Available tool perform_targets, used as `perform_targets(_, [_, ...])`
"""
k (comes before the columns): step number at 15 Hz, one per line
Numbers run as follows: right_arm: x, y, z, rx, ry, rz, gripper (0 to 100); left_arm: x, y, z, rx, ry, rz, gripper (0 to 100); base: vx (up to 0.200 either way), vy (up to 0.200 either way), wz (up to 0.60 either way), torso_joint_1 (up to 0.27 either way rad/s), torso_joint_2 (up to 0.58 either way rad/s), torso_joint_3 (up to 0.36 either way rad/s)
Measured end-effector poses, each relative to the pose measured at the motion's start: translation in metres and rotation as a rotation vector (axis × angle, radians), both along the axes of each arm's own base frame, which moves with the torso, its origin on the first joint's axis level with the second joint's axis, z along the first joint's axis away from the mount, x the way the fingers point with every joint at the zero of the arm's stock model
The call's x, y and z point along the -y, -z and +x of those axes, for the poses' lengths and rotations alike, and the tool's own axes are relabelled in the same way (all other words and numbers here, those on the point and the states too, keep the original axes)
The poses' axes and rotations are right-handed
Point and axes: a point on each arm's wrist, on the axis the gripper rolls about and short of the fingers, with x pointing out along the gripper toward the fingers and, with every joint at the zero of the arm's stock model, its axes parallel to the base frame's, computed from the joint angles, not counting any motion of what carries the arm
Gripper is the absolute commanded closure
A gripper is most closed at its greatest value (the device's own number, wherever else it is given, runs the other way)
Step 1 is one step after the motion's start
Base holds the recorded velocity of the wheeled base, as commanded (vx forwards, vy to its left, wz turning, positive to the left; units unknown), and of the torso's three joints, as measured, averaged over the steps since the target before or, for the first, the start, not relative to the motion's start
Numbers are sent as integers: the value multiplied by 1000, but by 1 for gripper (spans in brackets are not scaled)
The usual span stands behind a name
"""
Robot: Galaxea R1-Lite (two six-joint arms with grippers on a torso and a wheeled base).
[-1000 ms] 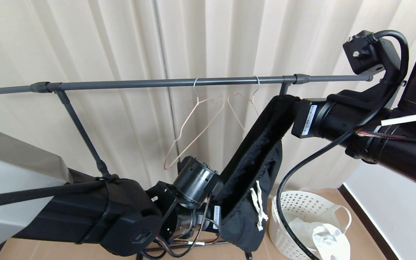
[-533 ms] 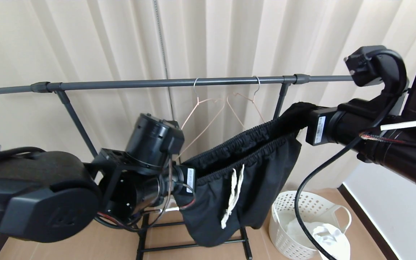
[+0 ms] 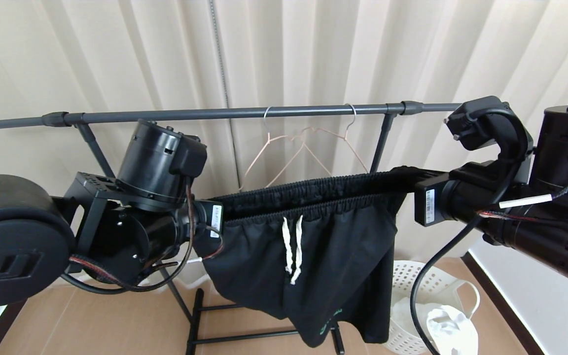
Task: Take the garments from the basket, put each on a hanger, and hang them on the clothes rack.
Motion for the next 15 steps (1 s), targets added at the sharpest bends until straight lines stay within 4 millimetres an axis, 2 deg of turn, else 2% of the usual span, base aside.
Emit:
perform_targets(5, [25, -4, 20, 4, 64, 21, 100, -33, 1, -13, -13, -72, 10, 100, 0, 0, 0, 0, 0, 0])
perform_targets(7, [33, -5, 24, 5, 90, 24, 100, -39, 2, -19, -13, -77, 10, 100, 0, 0, 0, 0, 0, 0])
perform_targets(13, [36, -4, 24, 2, 101, 21, 100, -37, 3, -28, -15, -40, -3, 100, 0, 0, 0, 0, 0, 0])
perform_targets(15, [32, 1, 19, -12, 85, 12, 100, -28, -1, -31, 2, 69, -74, 100, 0, 0, 0, 0, 0, 0])
